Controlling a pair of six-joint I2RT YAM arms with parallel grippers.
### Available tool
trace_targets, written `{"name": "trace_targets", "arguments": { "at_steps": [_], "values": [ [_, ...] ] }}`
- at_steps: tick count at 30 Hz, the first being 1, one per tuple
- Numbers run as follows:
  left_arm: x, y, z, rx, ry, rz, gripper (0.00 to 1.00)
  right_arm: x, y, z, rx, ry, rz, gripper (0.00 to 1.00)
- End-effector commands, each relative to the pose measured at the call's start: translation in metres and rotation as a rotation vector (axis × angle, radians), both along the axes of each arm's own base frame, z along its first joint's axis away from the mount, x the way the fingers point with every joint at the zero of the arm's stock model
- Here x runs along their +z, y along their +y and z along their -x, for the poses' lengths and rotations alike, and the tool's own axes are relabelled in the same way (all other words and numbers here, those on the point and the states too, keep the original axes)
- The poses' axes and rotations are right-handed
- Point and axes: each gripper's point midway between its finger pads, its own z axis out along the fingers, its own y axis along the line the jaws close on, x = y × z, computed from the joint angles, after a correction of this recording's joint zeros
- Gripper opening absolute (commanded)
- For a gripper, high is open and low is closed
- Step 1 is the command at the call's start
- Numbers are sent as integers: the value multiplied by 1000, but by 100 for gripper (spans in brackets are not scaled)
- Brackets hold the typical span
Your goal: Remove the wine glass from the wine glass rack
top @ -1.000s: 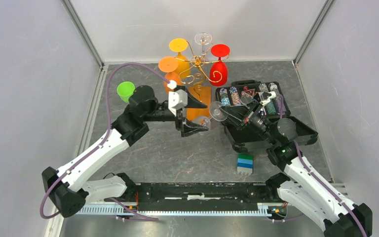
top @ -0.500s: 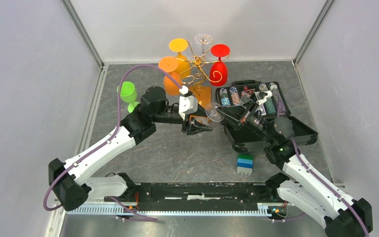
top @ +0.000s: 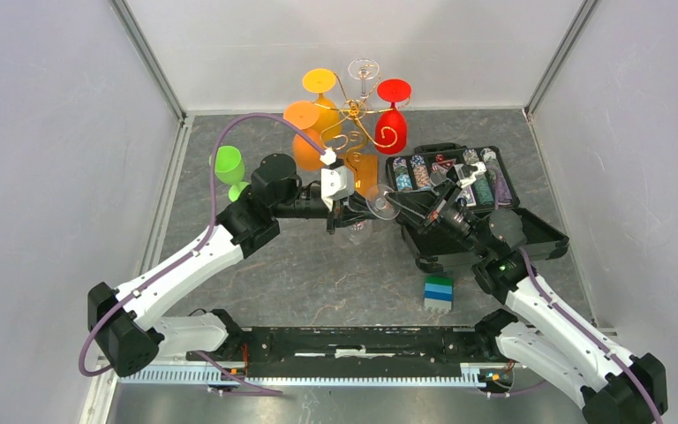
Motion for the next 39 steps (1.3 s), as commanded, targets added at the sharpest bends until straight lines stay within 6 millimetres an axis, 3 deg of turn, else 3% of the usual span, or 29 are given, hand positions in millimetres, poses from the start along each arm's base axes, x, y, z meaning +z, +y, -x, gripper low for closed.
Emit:
{"name": "trace_targets", "arguments": {
  "at_steps": [1, 8, 11, 15, 18, 25, 31, 35, 39],
  "values": [
    [17, -5, 3, -21, -30, 42, 3, 45, -7, 7, -21, -117, -83, 1],
    [28, -2, -1, 20, -40, 74, 2, 43, -7, 6, -26, -129, -70, 2],
    [40, 1, -1, 48, -40, 118, 2, 42, -6, 4, -35, -139, -58, 21],
    [56, 7, 2, 69, -38, 163, 2, 43, -7, 3, -58, -169, -37, 61],
    [68, 12, 3, 92, -37, 202, 2, 47, -10, 4, -80, -194, -33, 75],
    [115, 31, 3, 194, -13, 354, 2, 41, -12, 4, -112, -253, 15, 88],
    [174, 69, -6, 377, 41, 591, 2, 38, -14, 5, -160, -353, 82, 98],
    [205, 92, -9, 446, 120, 771, 2, 49, -6, 15, -135, -417, 44, 98],
    [227, 112, -6, 447, 190, 947, 2, 72, 12, 33, -64, -522, -11, 98]
  ]
}}
